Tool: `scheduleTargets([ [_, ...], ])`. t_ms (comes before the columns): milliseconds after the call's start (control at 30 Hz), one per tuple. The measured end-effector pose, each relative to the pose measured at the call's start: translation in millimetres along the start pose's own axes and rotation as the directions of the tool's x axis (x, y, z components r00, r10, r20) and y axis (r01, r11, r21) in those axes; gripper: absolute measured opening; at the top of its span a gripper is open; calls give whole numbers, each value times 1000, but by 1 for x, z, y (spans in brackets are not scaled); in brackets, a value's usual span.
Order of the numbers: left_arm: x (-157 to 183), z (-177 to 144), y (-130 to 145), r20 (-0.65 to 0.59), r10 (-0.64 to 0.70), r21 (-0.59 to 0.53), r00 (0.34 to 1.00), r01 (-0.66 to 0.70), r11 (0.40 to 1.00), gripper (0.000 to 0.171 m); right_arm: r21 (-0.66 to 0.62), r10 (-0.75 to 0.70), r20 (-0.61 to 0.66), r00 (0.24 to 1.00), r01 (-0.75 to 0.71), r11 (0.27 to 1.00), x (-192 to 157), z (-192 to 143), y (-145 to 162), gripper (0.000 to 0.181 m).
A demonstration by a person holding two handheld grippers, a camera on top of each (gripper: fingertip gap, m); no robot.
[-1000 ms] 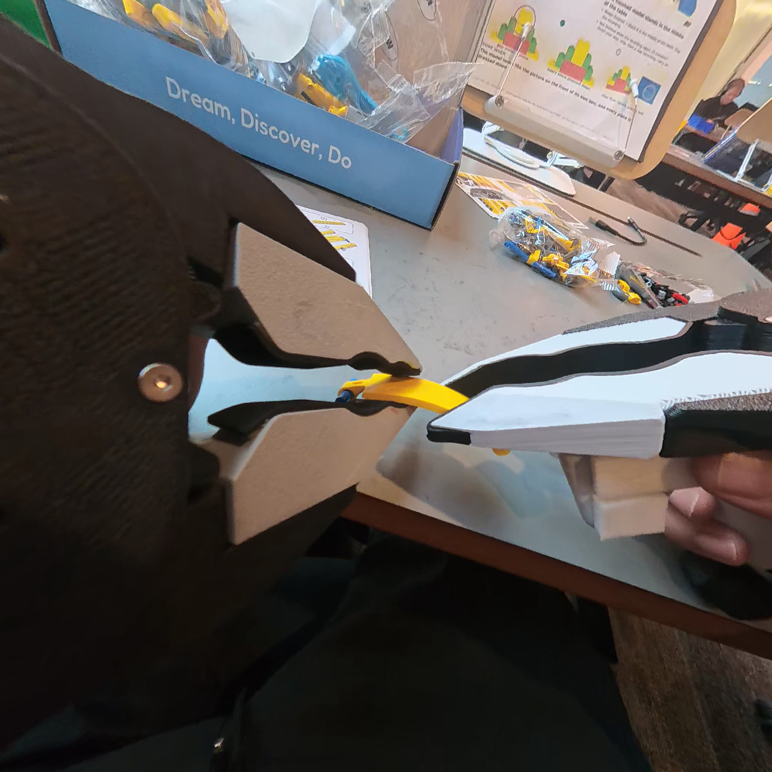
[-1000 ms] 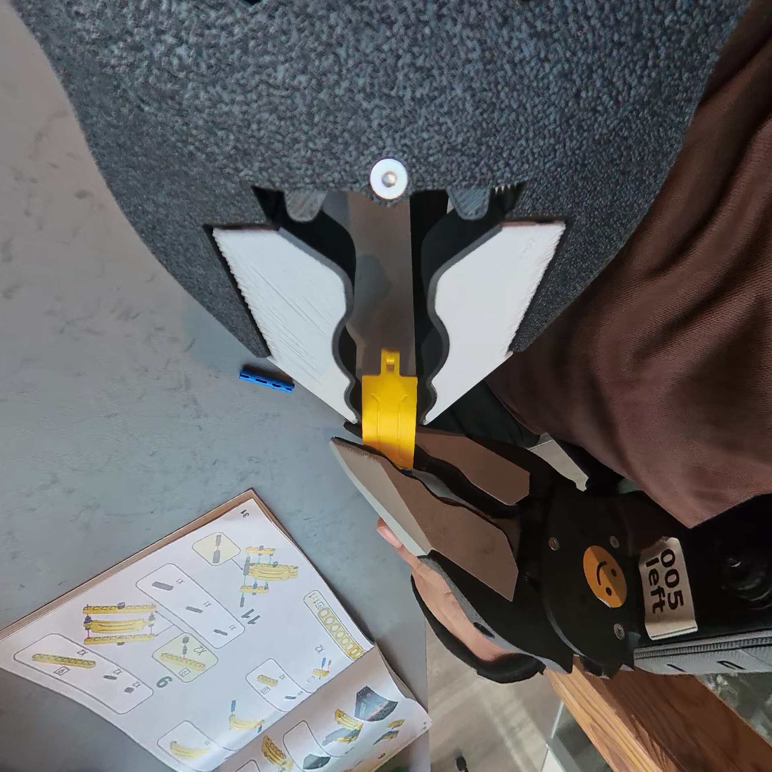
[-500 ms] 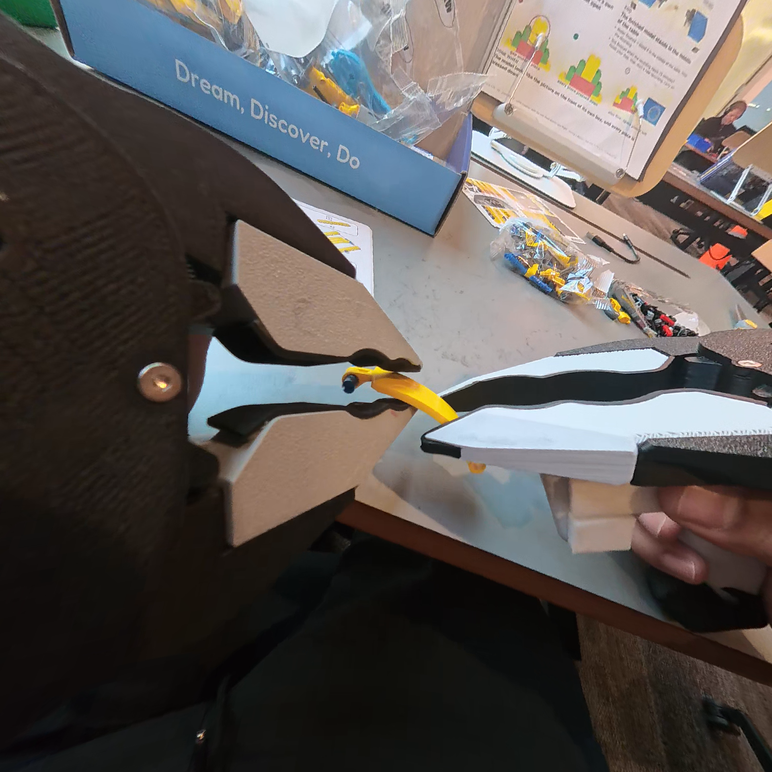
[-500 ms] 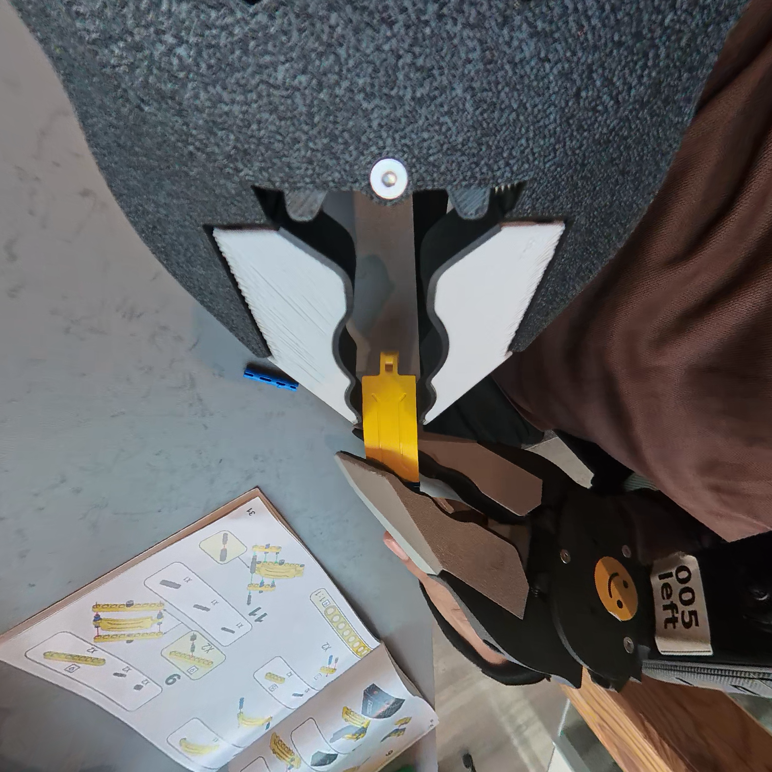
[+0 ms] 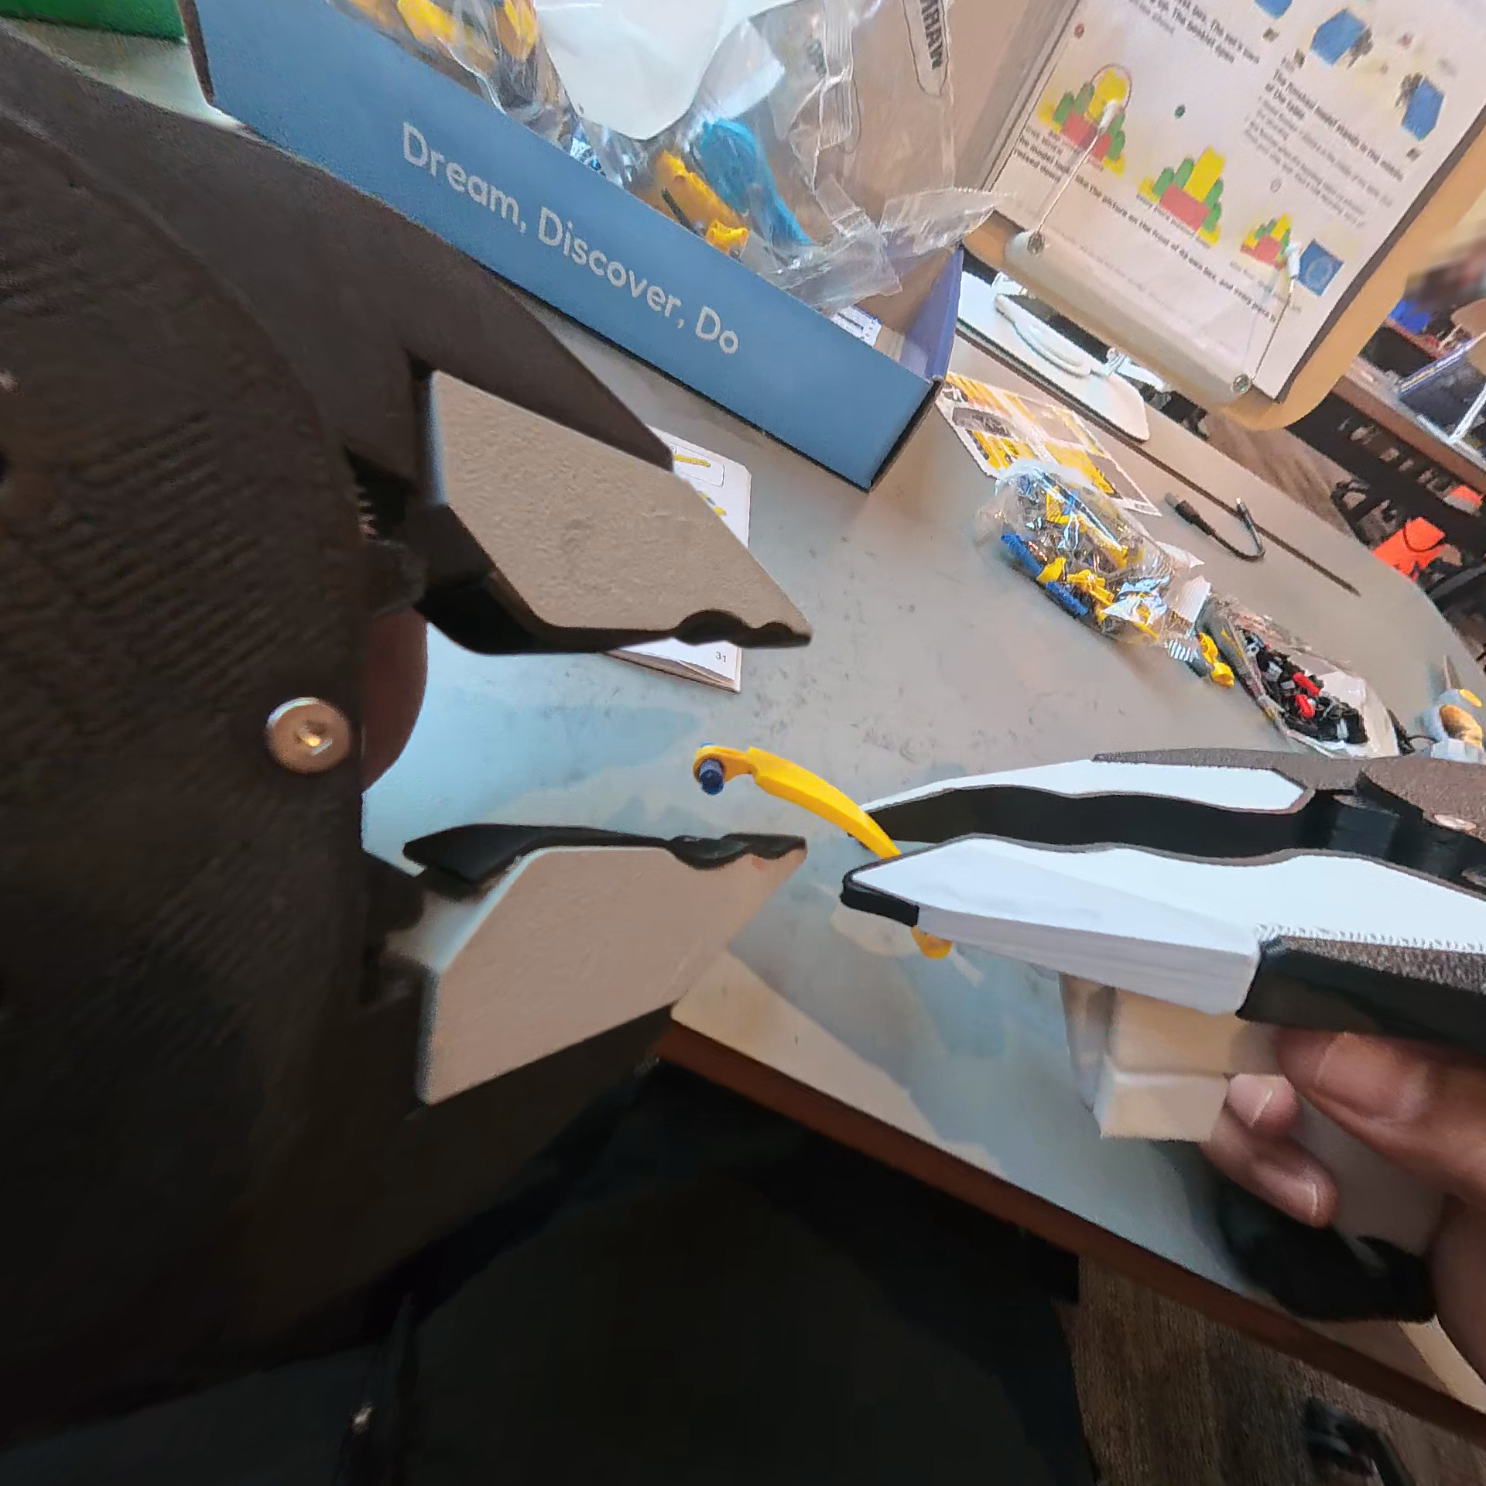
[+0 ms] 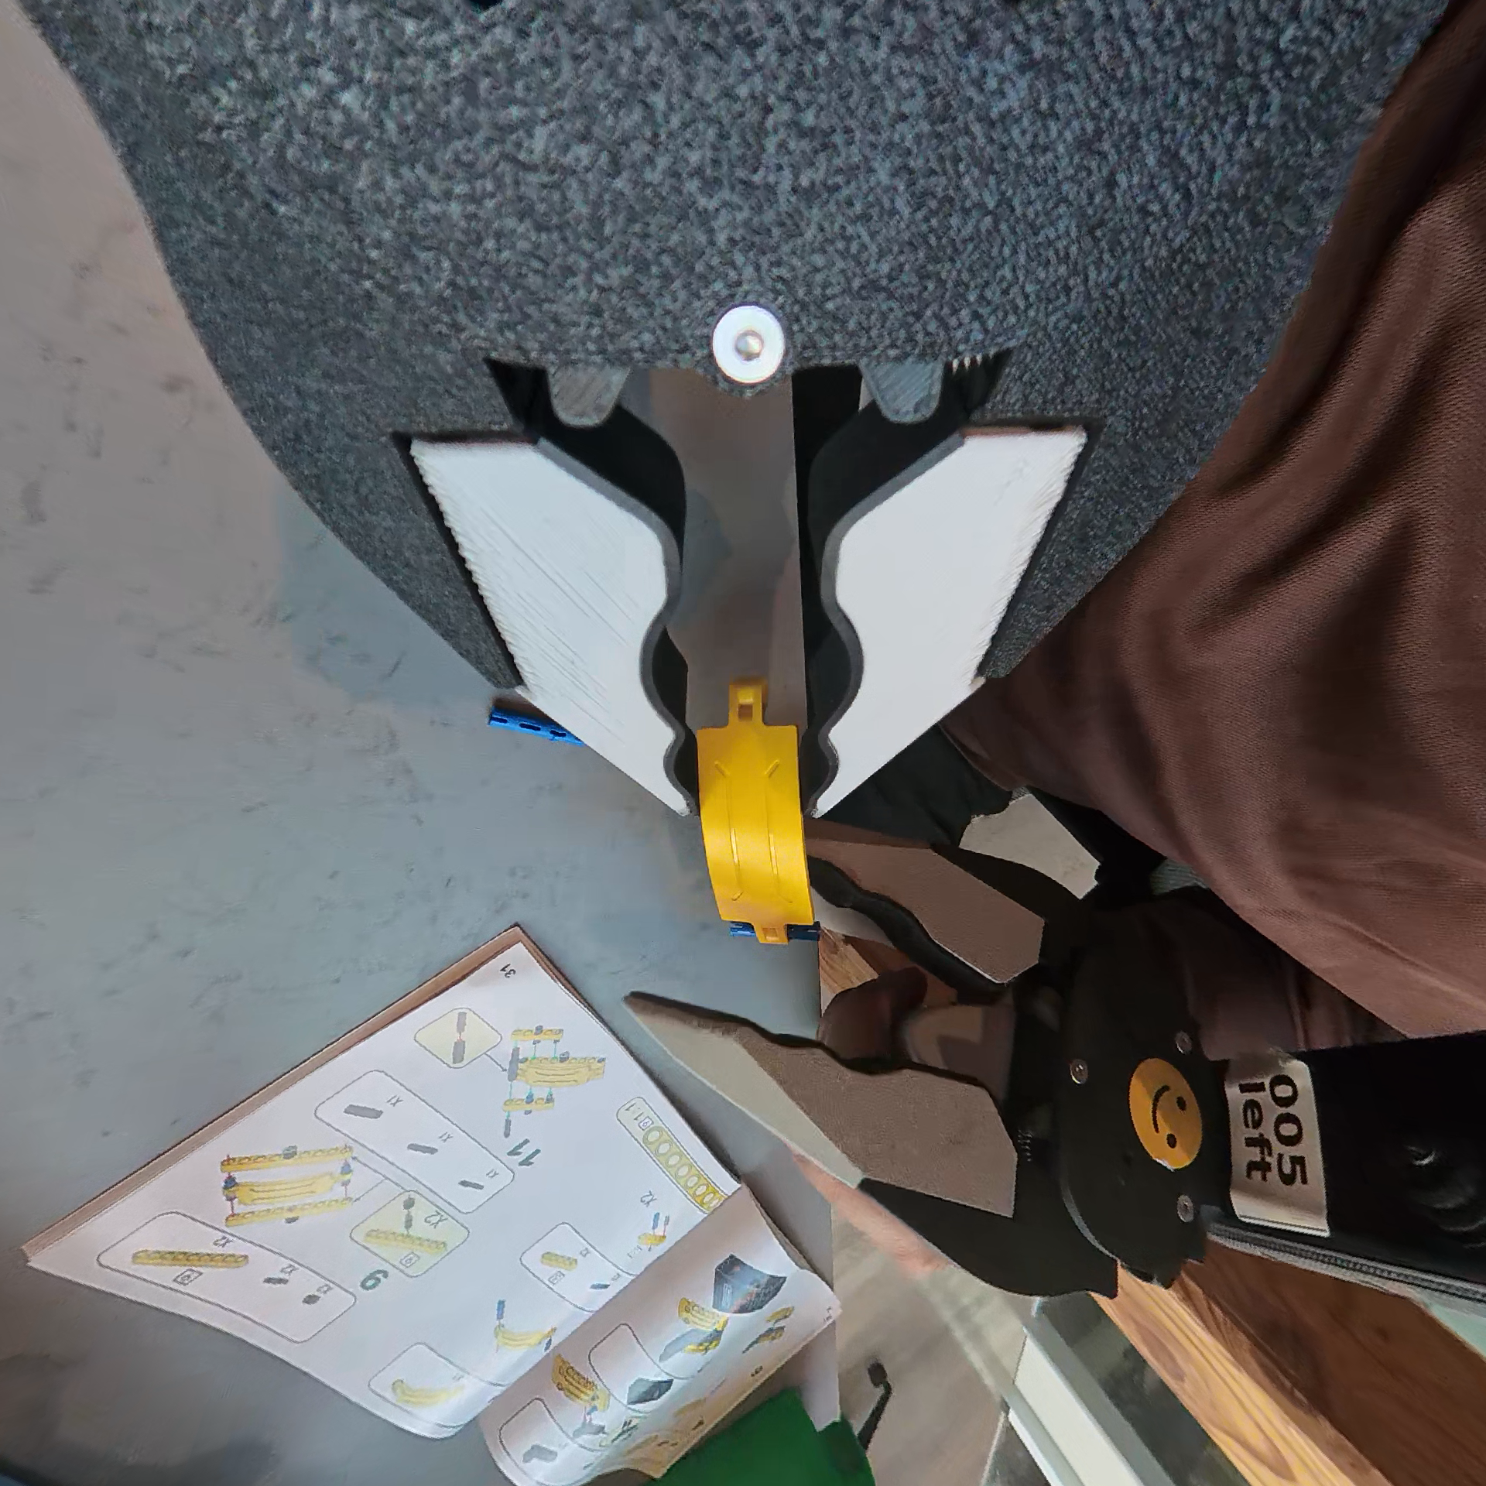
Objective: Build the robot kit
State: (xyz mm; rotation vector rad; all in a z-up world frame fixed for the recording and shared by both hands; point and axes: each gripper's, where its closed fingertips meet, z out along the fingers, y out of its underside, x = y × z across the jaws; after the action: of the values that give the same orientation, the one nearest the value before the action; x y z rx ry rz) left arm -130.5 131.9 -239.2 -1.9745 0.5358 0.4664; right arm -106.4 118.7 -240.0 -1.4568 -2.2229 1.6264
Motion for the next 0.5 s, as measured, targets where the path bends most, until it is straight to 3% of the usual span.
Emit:
scheduleTargets([
  [167,6,-3,-3,-23,75,27,997,-75,997,4,-4,16,27,1000,-16,1000,-2,0,0,24],
  [500,12,-5,-6,-12,179,60,984,-178,982,1,-6,17,39,999,-17,1000,-3,0,1,24],
])
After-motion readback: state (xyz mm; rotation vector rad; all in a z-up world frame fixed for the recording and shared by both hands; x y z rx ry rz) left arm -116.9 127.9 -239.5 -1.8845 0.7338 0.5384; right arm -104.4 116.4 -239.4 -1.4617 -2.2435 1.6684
